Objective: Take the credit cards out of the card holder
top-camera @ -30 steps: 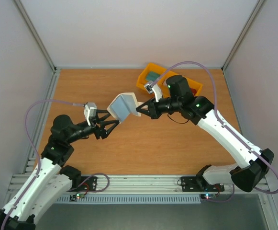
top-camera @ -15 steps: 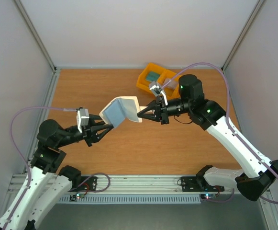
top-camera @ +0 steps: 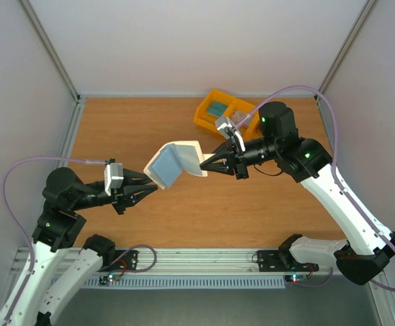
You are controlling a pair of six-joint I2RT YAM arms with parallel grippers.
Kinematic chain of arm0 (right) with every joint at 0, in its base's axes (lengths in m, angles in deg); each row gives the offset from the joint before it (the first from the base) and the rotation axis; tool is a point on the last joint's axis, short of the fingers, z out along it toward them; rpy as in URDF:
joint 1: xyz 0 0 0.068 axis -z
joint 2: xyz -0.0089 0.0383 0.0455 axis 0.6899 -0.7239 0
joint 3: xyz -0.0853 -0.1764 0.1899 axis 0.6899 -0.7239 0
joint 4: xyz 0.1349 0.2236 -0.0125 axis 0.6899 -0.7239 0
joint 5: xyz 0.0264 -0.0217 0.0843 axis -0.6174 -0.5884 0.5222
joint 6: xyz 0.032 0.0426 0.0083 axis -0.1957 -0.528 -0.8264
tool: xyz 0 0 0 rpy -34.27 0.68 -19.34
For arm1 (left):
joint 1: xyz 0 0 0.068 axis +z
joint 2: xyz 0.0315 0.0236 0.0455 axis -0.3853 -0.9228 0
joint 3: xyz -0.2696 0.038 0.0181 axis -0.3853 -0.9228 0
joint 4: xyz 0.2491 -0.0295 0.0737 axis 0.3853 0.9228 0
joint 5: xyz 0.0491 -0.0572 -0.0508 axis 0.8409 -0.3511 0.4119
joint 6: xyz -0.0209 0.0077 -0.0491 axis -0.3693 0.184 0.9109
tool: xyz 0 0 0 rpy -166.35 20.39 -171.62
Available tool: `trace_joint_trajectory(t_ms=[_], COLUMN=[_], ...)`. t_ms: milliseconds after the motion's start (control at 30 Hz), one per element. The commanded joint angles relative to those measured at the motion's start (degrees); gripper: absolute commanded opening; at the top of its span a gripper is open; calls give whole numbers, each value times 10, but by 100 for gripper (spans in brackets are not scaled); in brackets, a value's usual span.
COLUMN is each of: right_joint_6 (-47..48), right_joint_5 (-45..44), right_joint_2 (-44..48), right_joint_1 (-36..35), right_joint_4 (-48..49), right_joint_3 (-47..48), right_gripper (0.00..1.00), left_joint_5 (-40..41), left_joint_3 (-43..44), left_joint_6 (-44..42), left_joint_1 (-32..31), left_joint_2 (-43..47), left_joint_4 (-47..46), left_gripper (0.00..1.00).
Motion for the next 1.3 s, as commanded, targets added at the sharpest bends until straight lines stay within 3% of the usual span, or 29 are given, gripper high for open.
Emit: trace_joint_trajectory(t_ms=[0, 100, 300, 500, 667, 833, 1100, 1267], right_joint_6=[34, 31, 28, 22, -34, -54, -48, -41], right_joint_5=[19, 31, 55, 58, 42, 42, 60, 43], right_joint_2=[9, 8, 15, 14, 10, 0, -15, -29], right_joint_1=[3, 3, 3, 2, -6, -27, -34, -34], right_joint_4=[-30, -33, -34, -46, 27, 70, 76, 64], right_joint_3=[28, 31, 42, 51, 14, 4, -3, -6], right_gripper=[1, 1, 1, 1, 1, 1, 1, 1], left_joint_5=[-20, 4, 12, 63, 9, 51, 47, 50], left_joint_3=[11, 6, 0, -6, -44, -69, -63, -70], left_joint_6=[-21, -12, -11, -15, 36, 89, 120, 133], left_joint_1=[6, 6, 6, 7, 5, 1, -21, -29], left_joint_2=[-8, -9, -10, -6, -13, -27, -47, -49], left_joint_4=[13, -8, -10, -18, -135, -188, -213, -225], left_gripper=[23, 15, 13, 1, 10, 13, 23, 23])
